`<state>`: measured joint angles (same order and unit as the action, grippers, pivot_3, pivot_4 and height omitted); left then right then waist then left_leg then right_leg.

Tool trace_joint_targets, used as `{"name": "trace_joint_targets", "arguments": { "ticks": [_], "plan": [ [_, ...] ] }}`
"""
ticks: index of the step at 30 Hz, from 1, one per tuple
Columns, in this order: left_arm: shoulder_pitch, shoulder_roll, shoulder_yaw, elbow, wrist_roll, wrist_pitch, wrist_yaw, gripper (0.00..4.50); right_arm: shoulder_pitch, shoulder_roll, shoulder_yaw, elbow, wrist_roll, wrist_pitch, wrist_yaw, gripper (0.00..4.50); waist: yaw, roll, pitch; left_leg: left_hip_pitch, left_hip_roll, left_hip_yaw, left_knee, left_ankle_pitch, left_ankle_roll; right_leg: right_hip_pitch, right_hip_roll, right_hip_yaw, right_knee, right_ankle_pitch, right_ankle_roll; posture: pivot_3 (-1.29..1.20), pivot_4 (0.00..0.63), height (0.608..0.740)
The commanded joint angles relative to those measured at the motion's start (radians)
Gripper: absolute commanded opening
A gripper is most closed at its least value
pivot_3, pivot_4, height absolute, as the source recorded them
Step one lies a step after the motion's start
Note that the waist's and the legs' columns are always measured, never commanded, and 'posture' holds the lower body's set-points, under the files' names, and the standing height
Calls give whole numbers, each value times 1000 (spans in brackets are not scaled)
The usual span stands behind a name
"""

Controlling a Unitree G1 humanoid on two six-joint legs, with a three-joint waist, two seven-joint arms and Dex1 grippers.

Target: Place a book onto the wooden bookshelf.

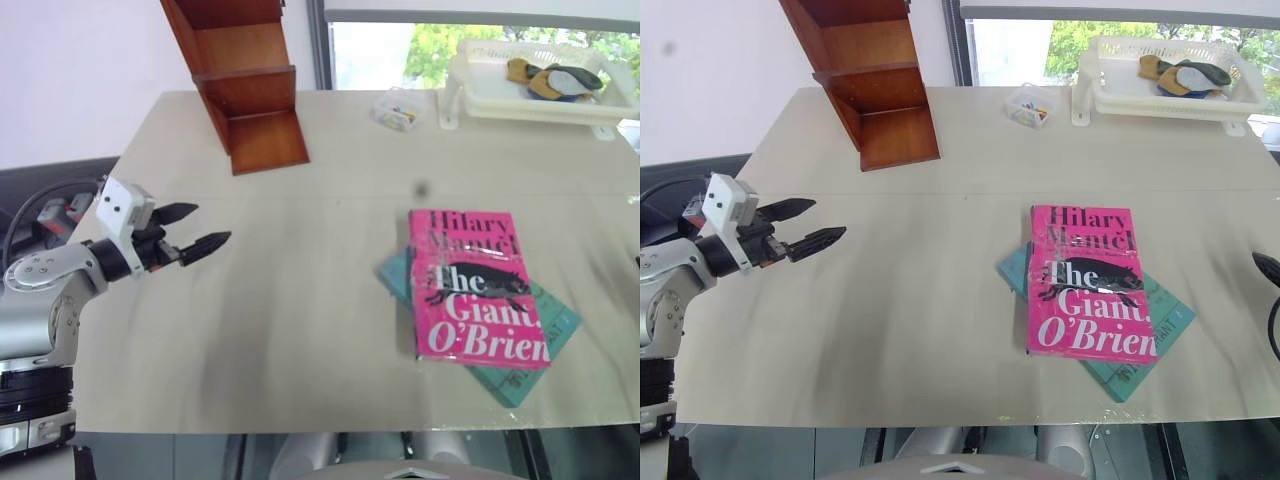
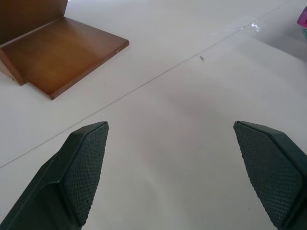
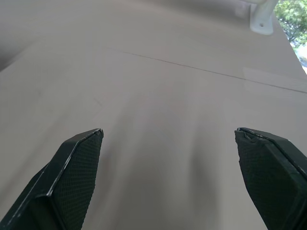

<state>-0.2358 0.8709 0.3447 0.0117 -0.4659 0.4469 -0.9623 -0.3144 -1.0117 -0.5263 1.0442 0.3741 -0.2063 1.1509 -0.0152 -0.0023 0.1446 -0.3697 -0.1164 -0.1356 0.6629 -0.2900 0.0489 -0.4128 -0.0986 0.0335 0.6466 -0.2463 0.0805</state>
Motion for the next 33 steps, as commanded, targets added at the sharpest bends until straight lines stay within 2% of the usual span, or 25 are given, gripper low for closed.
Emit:
{"name": "trace_joint_targets", "arguments": {
  "ticks": [1,5,10,13,19,24,28,33],
  "plan": [
    [-28,-1,12,-22,-16,-22,-2,4473,-7,-8,15,-13,-16,-27,0,4500,0,0,0,0,0,0,0,0,0,0,0,0,0,0,0,0,150,740],
    [-21,-14,57,-60,-109,-13,-69,4473,16,19,45,-90,-19,-5,12,4500,-2,0,0,0,0,0,0,0,0,0,0,0,0,0,0,0,150,740],
    [17,22,144,-117,-276,63,-188,4473,85,17,62,-181,-23,51,9,4500,-1,0,0,0,0,0,0,0,0,-1,0,0,0,0,0,0,150,740],
    [19,30,171,-131,-311,79,-195,4473,147,29,65,-248,-29,68,-13,4500,3,1,0,0,1,0,0,0,0,0,0,0,0,0,0,0,150,740],
    [15,27,240,-189,-451,136,-214,4473,272,190,-4,-470,7,24,-213,4500,1,0,0,1,1,0,0,0,0,0,1,1,0,0,0,0,150,740],
    [16,103,225,-168,-428,125,-296,4473,410,357,-23,-681,63,31,-289,4500,4,2,0,2,2,1,-2,0,0,0,2,2,0,0,0,0,150,740],
    [-19,175,172,-121,-344,58,-365,4473,505,407,-29,-796,115,58,-267,4500,4,2,0,4,2,2,-2,0,0,0,5,3,0,0,0,0,150,740],
    [-97,203,124,-77,-320,28,-418,4473,604,474,-17,-971,193,111,-272,4500,3,2,0,7,3,4,-6,0,0,1,6,6,0,0,0,0,150,740]
  ]
}}
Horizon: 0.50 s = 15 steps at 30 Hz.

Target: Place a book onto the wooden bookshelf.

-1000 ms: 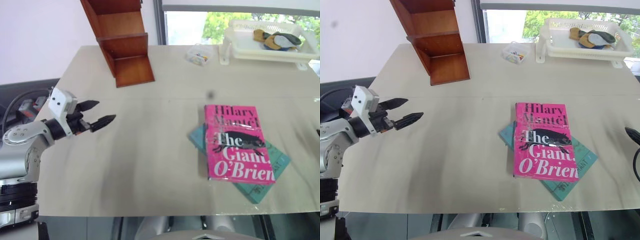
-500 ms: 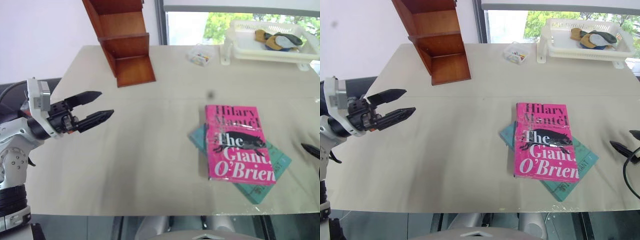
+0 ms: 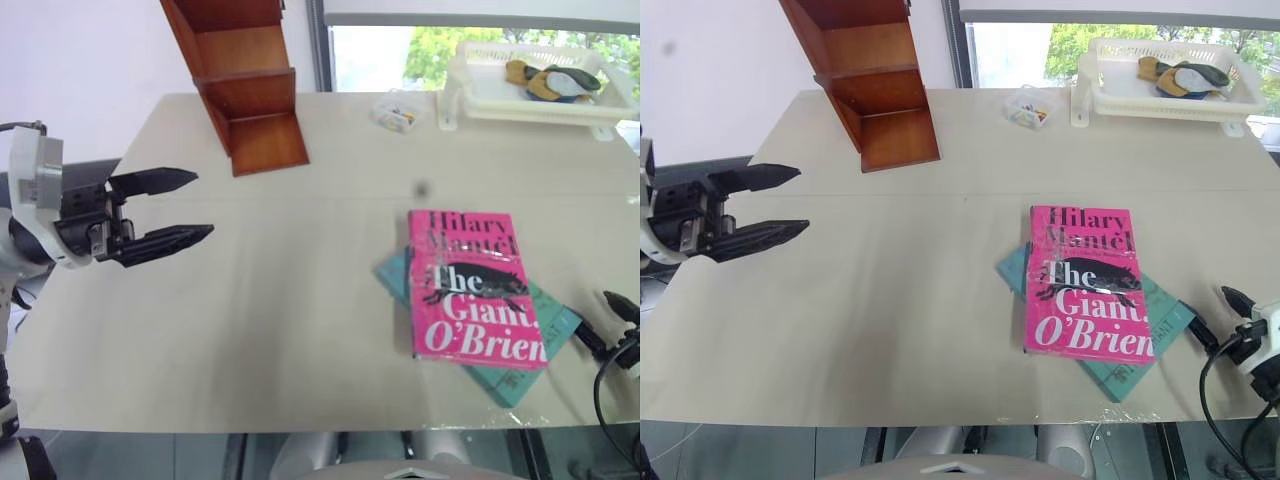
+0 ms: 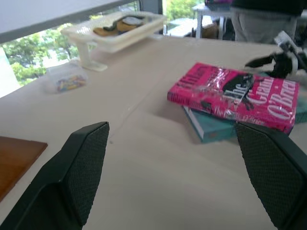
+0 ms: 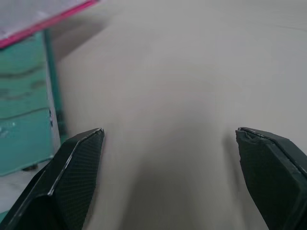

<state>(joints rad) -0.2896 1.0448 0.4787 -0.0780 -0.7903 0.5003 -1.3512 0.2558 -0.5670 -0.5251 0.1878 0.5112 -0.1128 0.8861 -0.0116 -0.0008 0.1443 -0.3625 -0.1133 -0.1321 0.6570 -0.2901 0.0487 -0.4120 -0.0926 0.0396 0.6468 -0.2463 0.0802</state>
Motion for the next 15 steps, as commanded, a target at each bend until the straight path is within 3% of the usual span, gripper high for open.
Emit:
{"name": "trace_joint_targets", "arguments": {
  "ticks": [1,10,15],
  "plan": [
    [-53,29,-18,16,7,-27,-35,4473,46,44,-15,-140,60,22,-19,4500,-2,0,0,0,0,0,-1,0,0,0,0,0,0,0,0,0,150,740],
    [-117,5,-63,48,16,-31,-62,4473,-3,205,77,-241,-59,-22,-230,4500,-2,0,0,1,1,2,-3,0,0,-1,3,2,0,0,0,0,150,740],
    [-148,3,-84,75,27,-42,-77,4473,-43,242,142,-239,-105,-38,-268,4500,-3,0,0,1,1,2,-3,0,0,-1,3,2,0,0,0,0,150,740]
  ]
}}
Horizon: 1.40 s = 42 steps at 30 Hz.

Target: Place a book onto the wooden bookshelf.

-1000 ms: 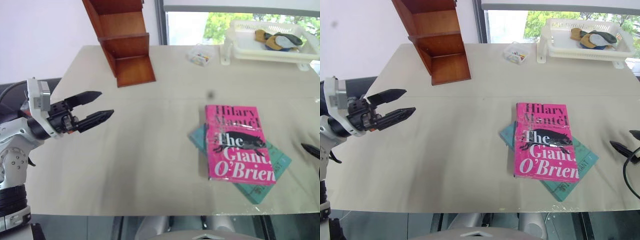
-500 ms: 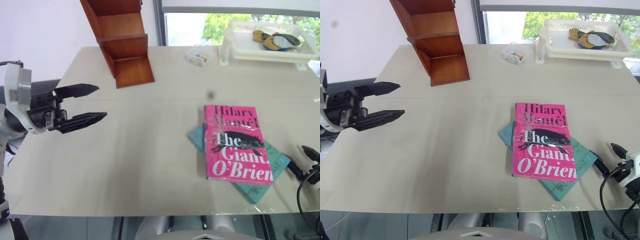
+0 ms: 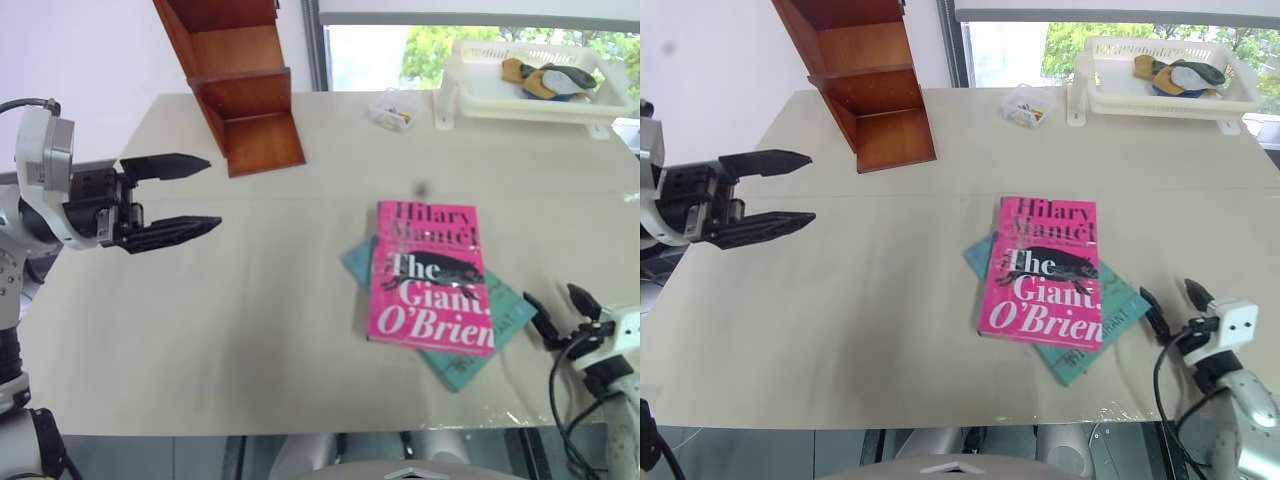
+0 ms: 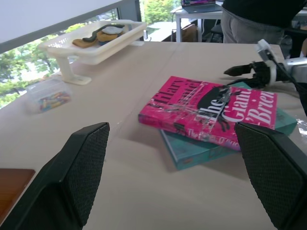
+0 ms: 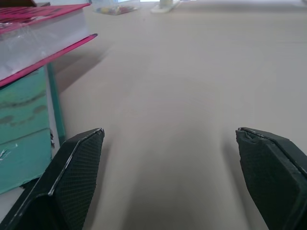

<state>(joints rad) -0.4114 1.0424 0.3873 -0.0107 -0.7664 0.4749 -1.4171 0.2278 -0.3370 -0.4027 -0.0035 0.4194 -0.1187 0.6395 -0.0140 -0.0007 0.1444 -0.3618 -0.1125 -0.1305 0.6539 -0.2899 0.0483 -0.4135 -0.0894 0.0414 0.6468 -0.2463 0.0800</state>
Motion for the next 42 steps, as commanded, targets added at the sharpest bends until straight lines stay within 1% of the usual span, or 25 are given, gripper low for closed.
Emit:
{"name": "trace_joint_targets", "arguments": {
  "ticks": [1,8,14,18,22,24,26,29,32,37,42],
  "plan": [
    [-29,6,5,11,3,-17,-13,4473,-22,17,30,-49,-19,-34,-26,4500,0,0,0,0,0,0,0,0,0,0,0,0,0,0,0,0,150,740],
    [-22,7,17,8,-2,-12,-15,4473,-70,36,101,-36,-26,-33,-21,4500,-4,0,0,0,0,0,0,0,0,0,1,0,0,0,0,0,150,740],
    [-2,9,35,-1,-6,-9,-10,4473,-103,13,101,-8,-44,-41,-36,4500,-2,0,0,0,0,0,0,0,0,0,1,0,0,0,0,0,150,740],
    [9,12,46,-7,-10,-8,-4,4473,-142,-47,38,17,-73,-66,-78,4500,-2,0,0,0,0,0,0,0,0,-1,1,0,0,0,0,0,150,740],
    [9,10,46,-9,-11,-9,0,4473,-173,-100,14,-1,-68,-64,-80,4500,-2,0,0,0,0,0,0,0,0,0,1,0,0,0,0,0,150,740],
    [10,8,47,-9,-11,-10,2,4473,-183,-130,10,-19,-68,-53,-69,4500,-3,0,0,0,1,0,0,0,0,0,1,0,0,0,0,0,150,740],
    [9,6,47,-10,-14,-9,3,4473,-188,-148,16,-55,-29,-21,-40,4500,-2,0,0,0,1,0,0,0,0,0,1,0,0,0,0,0,150,740],
    [14,7,51,-15,-18,-6,4,4473,-193,-153,64,-119,10,46,-5,4500,-3,0,0,0,1,0,0,0,0,0,1,0,0,0,0,0,150,740],
    [19,8,56,-19,-21,-4,5,4473,-206,-146,118,-147,7,88,8,4500,-3,0,0,0,1,0,0,0,0,0,1,0,0,0,0,0,150,740],
    [48,21,83,-40,-22,10,9,4473,-280,-127,200,-105,-46,87,10,4500,-3,0,0,0,1,0,0,0,0,0,1,0,0,0,0,0,150,740],
    [134,62,111,-66,16,29,15,4473,-341,-121,267,-55,-81,75,44,4500,-3,-1,1,-1,1,0,0,0,0,0,1,0,0,0,0,0,150,740]
  ]
}}
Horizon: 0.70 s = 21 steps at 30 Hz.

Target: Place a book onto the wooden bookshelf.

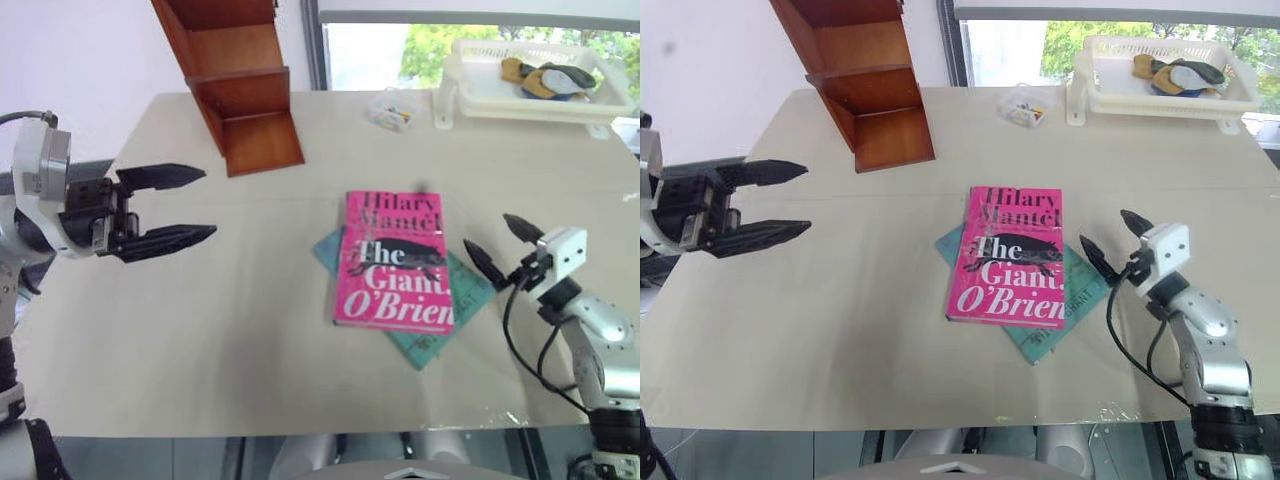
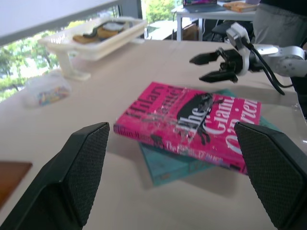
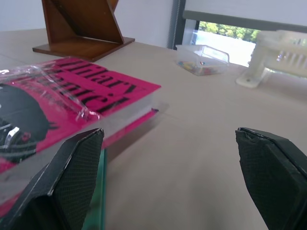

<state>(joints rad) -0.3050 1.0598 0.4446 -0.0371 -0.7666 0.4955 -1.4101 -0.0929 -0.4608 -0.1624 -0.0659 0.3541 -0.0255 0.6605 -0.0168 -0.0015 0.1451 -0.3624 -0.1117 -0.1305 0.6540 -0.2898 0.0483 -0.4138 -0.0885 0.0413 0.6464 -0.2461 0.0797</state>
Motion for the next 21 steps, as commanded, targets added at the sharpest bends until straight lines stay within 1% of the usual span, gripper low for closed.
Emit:
{"name": "trace_joint_targets", "arguments": {
  "ticks": [1,9,14,21],
  "plan": [
    [46,51,61,-44,23,8,10,4473,-29,3,38,17,-23,-21,30,4500,0,0,0,0,0,0,0,0,0,0,0,0,0,0,0,0,150,740],
    [128,67,116,-69,40,2,3,4473,-89,31,95,88,-48,-56,70,4500,0,0,0,0,0,0,0,0,0,-1,0,0,0,0,0,0,150,740],
    [141,69,121,-75,45,-2,7,4473,-125,65,131,115,-60,-71,87,4500,-1,0,0,0,1,0,0,0,0,-1,0,0,0,0,0,0,150,740],
    [142,67,120,-81,49,-2,14,4473,-212,118,172,197,-86,-111,100,4500,-2,0,0,0,1,0,0,0,0,-1,1,0,0,0,-1,0,150,740]
  ]
}}
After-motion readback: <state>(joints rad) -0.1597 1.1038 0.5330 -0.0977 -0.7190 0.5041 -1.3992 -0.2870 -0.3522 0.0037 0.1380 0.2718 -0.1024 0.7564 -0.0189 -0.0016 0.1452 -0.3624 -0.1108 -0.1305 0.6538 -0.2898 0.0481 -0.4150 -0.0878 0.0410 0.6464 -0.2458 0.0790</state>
